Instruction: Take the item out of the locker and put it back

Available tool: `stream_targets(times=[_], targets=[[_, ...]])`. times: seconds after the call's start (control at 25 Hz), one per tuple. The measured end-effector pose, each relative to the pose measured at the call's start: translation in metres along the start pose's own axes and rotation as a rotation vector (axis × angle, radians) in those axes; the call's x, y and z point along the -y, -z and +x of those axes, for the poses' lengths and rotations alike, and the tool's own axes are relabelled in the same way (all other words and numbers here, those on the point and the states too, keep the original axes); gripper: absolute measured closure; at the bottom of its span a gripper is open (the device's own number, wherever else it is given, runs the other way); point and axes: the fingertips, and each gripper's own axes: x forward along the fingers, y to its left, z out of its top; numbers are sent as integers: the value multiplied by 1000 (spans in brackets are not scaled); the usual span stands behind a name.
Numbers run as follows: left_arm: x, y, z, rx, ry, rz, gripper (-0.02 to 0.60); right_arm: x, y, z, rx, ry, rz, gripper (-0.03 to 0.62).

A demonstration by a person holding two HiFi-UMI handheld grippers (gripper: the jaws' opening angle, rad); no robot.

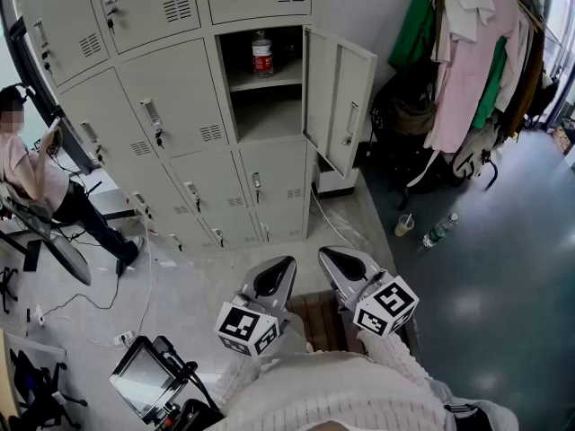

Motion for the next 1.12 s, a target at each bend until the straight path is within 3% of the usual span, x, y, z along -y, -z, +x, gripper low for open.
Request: stream_targets(times=[0.4,0.76,0.92,1.12], targets=[[-23,11,26,-26,-4,-2,574,18,23,22,-46,-35,22,595],[-88,2,86,-11,-5,-16,574,92,4,90,-10,44,1,595],[-126,-12,116,3,3,-32,574,103,-7,134,-17,-2,3,596],[-174,-35,149,24,5,10,574,122,-27,185,41,-25,-11,596]])
